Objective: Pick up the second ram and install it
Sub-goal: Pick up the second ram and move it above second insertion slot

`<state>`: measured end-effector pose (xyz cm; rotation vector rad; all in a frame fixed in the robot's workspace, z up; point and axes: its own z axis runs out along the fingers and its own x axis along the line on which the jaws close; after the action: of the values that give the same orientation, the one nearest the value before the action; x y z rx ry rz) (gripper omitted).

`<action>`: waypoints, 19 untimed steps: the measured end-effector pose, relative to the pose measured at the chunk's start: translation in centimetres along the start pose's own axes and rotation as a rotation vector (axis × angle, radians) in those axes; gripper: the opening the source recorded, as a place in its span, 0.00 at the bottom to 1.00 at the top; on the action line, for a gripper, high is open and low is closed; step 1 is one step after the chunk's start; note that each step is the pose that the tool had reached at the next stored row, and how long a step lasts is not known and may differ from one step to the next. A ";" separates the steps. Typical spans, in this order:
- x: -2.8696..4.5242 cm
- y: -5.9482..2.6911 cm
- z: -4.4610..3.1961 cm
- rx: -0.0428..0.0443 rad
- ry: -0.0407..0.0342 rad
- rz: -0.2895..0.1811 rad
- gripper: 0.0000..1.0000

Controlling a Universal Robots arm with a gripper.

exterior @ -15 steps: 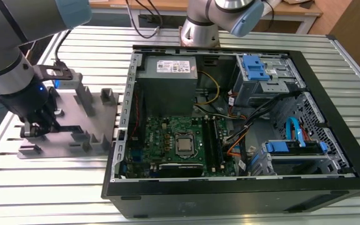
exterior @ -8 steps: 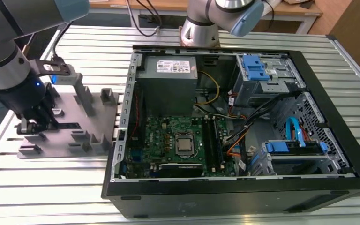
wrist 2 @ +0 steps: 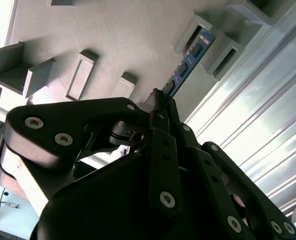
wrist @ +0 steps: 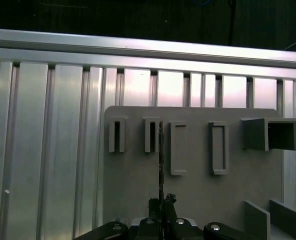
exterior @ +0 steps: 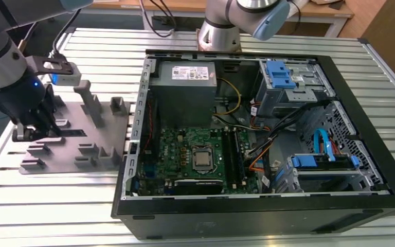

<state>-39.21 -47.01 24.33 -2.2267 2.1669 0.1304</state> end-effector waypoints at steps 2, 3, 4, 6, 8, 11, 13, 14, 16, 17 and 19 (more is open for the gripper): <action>-0.02 0.01 -0.24 0.0001 -0.0008 0.000 0.14; -0.03 0.01 -0.39 0.0001 -0.0012 0.000 0.14; -0.04 0.02 -0.51 0.0001 -0.0017 0.000 0.14; -0.06 0.03 -0.77 0.0001 -0.0024 0.000 0.14; -0.08 0.03 -1.01 0.0001 -0.0032 0.000 0.14; -0.12 0.05 -1.46 0.0001 -0.0041 0.000 0.14; -0.15 0.06 -1.76 0.0001 -0.0046 0.000 0.14; -0.16 0.07 -1.90 0.0002 -0.0049 0.000 0.14; -0.18 0.08 -2.20 0.0002 -0.0054 0.000 0.14; -0.19 0.08 -2.33 0.0001 -0.0055 0.000 0.14; -0.21 0.09 -2.58 0.0002 -0.0059 0.000 0.14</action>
<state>-39.21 -47.01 26.92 -2.2236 2.1636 0.1367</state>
